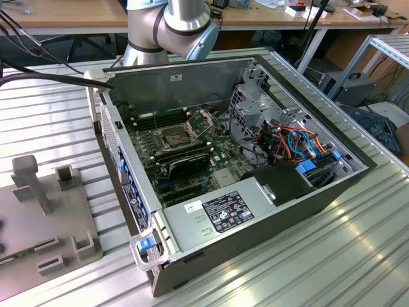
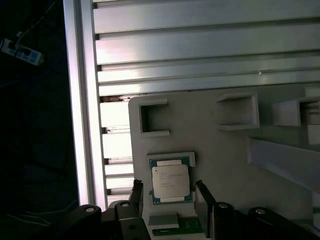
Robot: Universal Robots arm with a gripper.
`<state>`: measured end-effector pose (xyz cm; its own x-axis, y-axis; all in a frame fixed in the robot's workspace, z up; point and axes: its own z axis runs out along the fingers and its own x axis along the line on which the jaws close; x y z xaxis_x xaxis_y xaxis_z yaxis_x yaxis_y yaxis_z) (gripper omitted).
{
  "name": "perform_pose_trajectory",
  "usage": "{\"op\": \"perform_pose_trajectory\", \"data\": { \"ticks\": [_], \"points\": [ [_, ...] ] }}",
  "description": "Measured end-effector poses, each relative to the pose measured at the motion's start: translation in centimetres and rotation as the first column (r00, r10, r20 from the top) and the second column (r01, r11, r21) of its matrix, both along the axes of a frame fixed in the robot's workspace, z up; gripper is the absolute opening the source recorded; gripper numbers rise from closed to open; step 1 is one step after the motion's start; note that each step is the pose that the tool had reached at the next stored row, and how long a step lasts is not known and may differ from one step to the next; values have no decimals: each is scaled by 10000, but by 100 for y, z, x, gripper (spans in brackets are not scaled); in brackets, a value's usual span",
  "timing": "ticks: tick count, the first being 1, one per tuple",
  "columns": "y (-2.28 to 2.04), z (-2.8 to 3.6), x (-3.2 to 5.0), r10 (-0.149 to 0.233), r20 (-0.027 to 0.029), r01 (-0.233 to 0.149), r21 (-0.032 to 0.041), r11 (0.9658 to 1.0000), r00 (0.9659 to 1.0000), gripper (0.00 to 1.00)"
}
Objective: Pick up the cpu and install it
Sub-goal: 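Pick up the cpu and move it towards the insertion slot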
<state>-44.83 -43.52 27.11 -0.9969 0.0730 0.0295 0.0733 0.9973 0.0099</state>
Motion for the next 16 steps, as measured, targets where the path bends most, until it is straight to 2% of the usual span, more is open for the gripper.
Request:
{"op": "perform_pose_trajectory", "data": {
  "ticks": [16],
  "points": [
    [0,-28,0,1,1,-1,0,10000,10000,54]
  ]
}}
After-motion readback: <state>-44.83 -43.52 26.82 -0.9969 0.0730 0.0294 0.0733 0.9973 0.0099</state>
